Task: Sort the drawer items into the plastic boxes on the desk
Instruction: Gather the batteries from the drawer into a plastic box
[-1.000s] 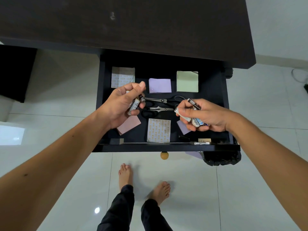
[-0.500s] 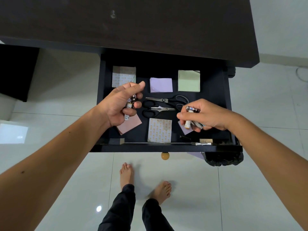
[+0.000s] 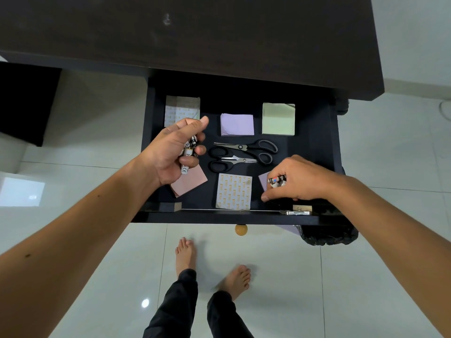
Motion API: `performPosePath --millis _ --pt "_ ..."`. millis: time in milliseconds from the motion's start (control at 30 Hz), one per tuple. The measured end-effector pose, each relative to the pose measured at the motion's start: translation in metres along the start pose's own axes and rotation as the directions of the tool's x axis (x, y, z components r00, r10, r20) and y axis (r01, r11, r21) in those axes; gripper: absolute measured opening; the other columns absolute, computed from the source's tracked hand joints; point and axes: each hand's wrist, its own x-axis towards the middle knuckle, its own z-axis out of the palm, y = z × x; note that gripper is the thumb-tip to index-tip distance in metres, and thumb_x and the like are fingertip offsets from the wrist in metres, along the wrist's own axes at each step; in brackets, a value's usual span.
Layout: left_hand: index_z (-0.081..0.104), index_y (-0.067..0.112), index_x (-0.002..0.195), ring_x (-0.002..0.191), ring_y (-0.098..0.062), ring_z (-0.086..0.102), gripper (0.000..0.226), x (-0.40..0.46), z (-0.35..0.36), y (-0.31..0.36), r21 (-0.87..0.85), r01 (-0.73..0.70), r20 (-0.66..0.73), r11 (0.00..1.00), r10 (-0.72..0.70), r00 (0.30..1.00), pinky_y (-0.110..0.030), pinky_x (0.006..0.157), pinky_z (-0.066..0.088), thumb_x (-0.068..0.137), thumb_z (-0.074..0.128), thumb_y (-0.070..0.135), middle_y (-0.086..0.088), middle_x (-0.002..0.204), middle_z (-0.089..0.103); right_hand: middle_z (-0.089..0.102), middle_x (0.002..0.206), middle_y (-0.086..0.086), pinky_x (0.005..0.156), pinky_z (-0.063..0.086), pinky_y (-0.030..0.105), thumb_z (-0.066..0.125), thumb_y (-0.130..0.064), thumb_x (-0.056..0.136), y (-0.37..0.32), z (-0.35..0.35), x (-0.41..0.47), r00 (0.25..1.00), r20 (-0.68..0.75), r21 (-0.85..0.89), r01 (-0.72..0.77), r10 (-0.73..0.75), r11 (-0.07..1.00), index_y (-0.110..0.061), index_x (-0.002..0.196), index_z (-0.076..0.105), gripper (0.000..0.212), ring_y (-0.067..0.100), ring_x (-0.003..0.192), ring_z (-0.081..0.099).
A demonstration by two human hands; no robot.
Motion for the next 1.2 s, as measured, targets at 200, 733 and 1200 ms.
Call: performPosePath --millis 200,733,1200 --pt "0.054 0.023 0.083 0.056 -0.008 0.048 0.024 -0.004 -0.001 0.005 -0.006 -0.015 -0.004 1.0 0.015 1.0 -0.013 0.034 0.024 0.096 0.072 0.031 0.004 0.077 0.055 0.071 0.089 -0.013 0.075 0.06 0.039 0.086 -0.059 0.075 0.002 0.01 0.0 0.999 -0.013 -0.228 0.036 -0.04 0.973 -0.045 0.096 0.08 0.026 0.012 0.095 0.064" --pt "0.055 0.022 0.086 0.056 -0.008 0.048 0.021 -0.017 -0.004 0.016 0.047 -0.023 0.034 0.999 0.021 0.999 -0.012 0.033 0.025 0.094 0.07 0.035 0.005 0.079 0.055 0.072 0.083 -0.016 0.069 0.061 0.041 0.078 -0.045 0.084 0.003 0.014 0.006 0.992 0.007 -0.268 0.124 -0.127 0.955 -0.034 0.088 0.079 0.013 0.011 0.076 0.069" --pt "0.057 0.021 0.09 0.057 -0.007 0.047 0.019 -0.041 -0.026 0.04 0.089 -0.089 0.08 0.992 0.082 0.993 -0.011 0.035 0.022 0.092 0.067 0.038 0.005 0.079 0.055 0.073 0.075 0.003 0.052 0.05 0.024 0.073 -0.018 0.098 -0.044 -0.011 0.002 0.995 -0.002 0.516 0.084 -0.097 0.853 -0.016 0.097 0.073 0.003 0.019 0.057 0.056"
